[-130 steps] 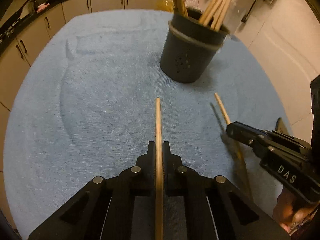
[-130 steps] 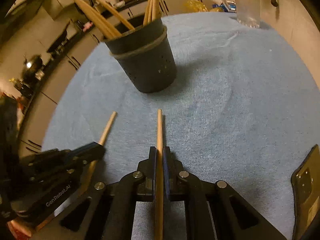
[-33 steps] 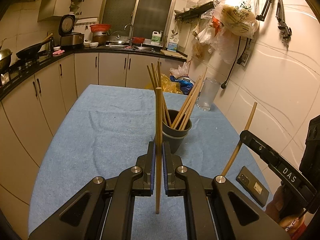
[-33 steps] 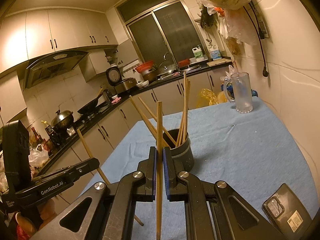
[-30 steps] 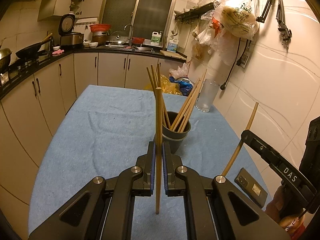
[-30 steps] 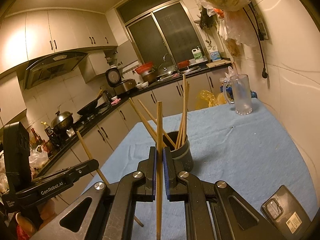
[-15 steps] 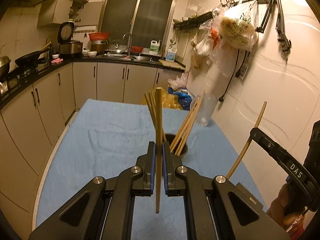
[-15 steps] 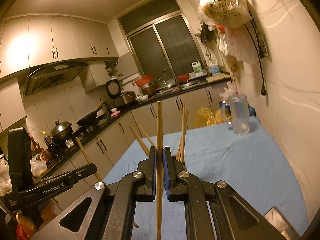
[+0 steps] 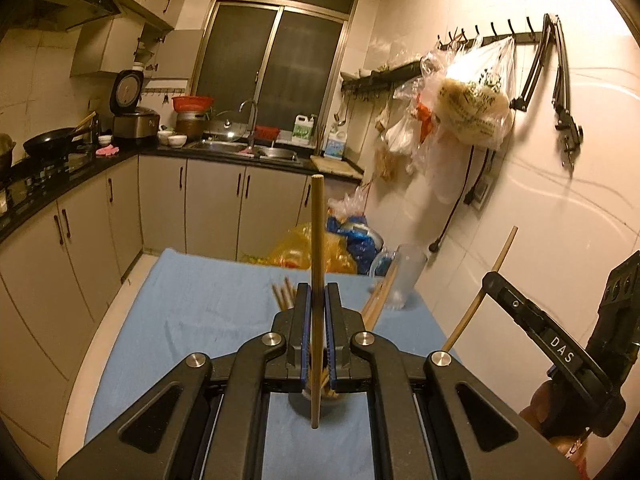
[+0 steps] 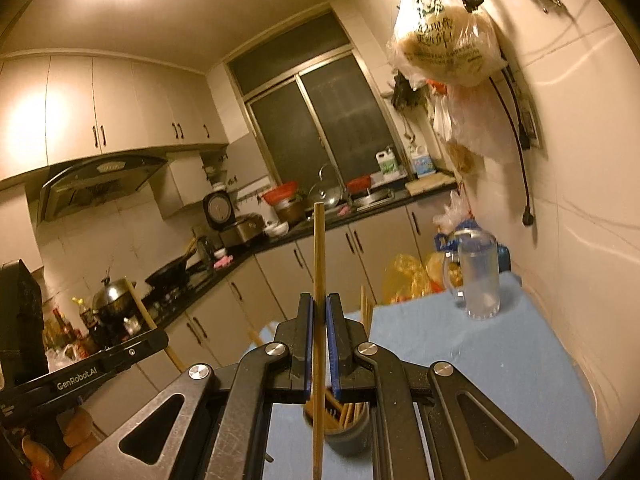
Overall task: Organize utensils
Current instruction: 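Lower both chopsticks into the holder and open both tools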
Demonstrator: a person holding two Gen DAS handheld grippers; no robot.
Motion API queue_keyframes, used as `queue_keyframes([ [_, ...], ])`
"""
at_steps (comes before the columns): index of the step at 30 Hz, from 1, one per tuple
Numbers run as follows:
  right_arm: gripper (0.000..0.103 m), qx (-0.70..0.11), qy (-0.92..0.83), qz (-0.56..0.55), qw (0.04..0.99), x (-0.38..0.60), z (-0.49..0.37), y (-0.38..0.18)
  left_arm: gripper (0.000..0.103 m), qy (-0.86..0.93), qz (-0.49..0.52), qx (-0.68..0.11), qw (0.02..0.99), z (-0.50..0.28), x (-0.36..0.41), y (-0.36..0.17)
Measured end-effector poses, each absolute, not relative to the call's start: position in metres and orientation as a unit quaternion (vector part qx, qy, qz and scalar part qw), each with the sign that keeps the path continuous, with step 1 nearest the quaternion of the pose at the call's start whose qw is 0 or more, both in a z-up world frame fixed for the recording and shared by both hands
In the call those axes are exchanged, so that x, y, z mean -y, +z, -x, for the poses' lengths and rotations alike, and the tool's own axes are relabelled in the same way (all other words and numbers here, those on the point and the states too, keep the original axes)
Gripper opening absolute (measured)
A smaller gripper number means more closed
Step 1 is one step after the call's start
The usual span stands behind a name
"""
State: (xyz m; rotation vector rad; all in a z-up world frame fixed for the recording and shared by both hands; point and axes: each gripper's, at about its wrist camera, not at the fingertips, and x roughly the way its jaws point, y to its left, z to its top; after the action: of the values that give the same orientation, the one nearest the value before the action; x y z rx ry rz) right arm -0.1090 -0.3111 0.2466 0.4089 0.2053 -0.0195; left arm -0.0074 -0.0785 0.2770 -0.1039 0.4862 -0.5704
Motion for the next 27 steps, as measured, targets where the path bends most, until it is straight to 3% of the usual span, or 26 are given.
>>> queue_keyframes([
  [9,0.007,-0.078,-0.035,-0.2,0.976,0.321,0.069,0.257,0.006,-0.279,0.067,-0.241,0.927,-0.028,0.11,0.274],
  [27,0.008,-0.152,-0.043,-0.207,0.965,0.322,0.026,0.186,0.006,-0.278,0.029,-0.26,0.924,-0.045,0.133,0.205],
])
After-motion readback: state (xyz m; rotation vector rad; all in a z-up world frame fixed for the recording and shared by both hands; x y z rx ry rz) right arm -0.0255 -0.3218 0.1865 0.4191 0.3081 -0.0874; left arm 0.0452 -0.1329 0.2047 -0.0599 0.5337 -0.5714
